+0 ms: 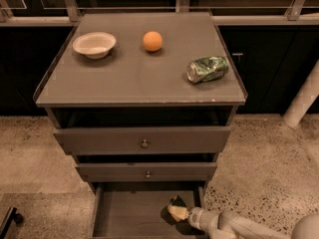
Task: Place sponge into bottom drawer
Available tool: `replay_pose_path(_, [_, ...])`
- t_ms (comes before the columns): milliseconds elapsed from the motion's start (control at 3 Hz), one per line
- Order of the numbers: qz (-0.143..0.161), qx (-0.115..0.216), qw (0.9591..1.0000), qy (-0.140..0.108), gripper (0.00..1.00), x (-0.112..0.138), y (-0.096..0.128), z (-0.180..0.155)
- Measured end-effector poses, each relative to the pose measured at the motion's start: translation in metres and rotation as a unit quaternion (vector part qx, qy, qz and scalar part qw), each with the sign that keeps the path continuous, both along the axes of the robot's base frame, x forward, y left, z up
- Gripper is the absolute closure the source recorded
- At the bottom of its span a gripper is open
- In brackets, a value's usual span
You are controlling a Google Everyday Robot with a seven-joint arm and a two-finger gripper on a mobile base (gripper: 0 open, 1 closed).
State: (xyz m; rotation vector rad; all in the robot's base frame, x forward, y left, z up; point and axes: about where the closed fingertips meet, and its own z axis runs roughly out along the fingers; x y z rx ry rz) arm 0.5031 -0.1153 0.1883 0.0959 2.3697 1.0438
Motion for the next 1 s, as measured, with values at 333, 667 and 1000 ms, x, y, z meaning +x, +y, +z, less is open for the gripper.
replay_pose_path(333, [0.000, 0.000, 1.0000, 0.000, 0.13, 0.0000, 0.0000, 0.0000])
replay_pose_path(667, [0.000, 0.000, 1.0000, 0.000, 0.00, 0.0000, 0.0001, 0.0000])
replay_pose_path(1000, [0.000, 0.000, 1.0000, 0.000, 0.00, 0.0000, 0.0002, 0.0000])
